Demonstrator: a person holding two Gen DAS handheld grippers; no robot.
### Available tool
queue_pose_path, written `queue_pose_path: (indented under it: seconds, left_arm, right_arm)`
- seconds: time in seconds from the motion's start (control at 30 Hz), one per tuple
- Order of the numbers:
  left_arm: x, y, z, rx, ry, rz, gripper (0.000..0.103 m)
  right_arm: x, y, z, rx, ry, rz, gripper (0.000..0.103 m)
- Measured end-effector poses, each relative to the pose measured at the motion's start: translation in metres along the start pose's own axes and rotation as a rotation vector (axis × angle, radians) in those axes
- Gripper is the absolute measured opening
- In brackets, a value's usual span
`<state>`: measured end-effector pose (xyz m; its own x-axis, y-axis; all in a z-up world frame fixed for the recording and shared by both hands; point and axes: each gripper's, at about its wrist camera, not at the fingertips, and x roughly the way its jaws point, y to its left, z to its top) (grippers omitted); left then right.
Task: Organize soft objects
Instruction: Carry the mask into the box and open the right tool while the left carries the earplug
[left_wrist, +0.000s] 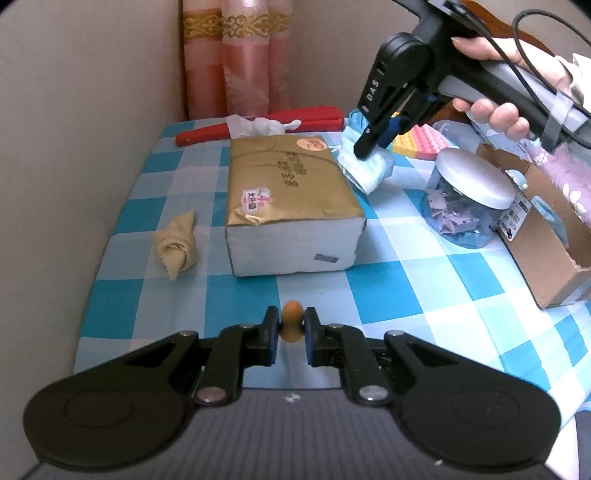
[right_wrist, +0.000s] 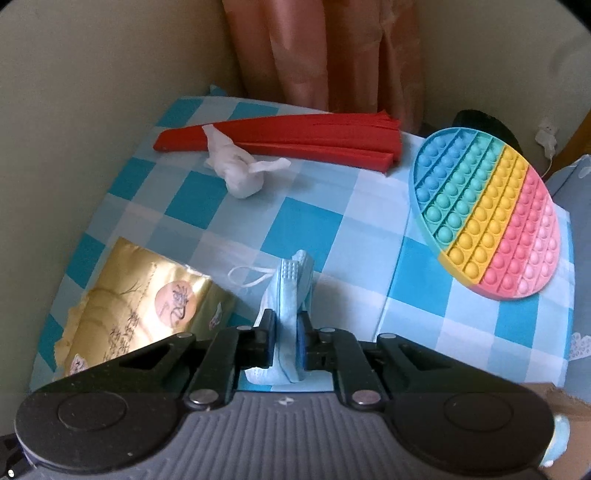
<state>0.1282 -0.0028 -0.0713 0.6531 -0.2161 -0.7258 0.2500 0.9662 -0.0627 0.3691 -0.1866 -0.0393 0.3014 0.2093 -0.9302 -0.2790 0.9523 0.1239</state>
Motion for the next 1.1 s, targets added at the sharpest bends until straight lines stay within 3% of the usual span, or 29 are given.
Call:
queue_pose_path:
  seconds: [0.27,0.7,1.1]
  left_arm:
    - [-0.017,-0.003,-0.001,0.001,-0.007,0.002,0.012]
    - [-0.051,-0.014,-0.009,0.022,-0.006,-0.012,0.012]
    - [-0.082,-0.049,-0.017,0.090,0.008,-0.051,0.012]
  right_arm:
    - [-0.037,0.009,-0.020,-0.029,-0.046,0.006,0.013]
    - [-0.112,0.027,-0.095,-0.115,-0.110,0.073,0.013]
    - [-0.168,-0.004,-0.170,-0.098,-0.155,0.081,0.013]
